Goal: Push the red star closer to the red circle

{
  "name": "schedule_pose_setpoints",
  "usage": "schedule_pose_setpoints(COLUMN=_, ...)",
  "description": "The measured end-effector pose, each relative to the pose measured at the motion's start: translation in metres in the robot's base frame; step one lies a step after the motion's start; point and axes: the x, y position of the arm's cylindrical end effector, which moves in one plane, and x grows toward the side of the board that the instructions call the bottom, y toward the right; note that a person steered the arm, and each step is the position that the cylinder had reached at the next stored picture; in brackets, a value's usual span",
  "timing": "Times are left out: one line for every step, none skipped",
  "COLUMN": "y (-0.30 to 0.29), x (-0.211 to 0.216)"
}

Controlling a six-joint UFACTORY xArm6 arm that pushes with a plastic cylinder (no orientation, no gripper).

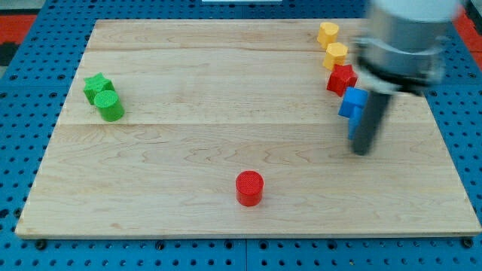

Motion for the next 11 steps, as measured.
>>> schedule_pose_setpoints(y=0.072, x=-0.025)
schedule_pose_setpoints(y=0.057, x=-0.105)
schedule_pose_setpoints(y=-0.020, x=-0.134)
schedule_pose_setpoints(y=-0.086, x=-0.141)
schedule_pose_setpoints(y=-0.068, x=-0.184)
schedule_pose_setpoints(y=-0.145, x=-0.171)
schedule_pose_setpoints(y=-0.150, x=-0.118)
schedule_pose_setpoints(y=-0.158, x=-0.119)
schedule_pose_setpoints(y=-0.201, x=-0.116)
schedule_pose_setpoints(y=-0.204, x=-0.073)
schedule_pose_setpoints(y=-0.208, x=-0.037)
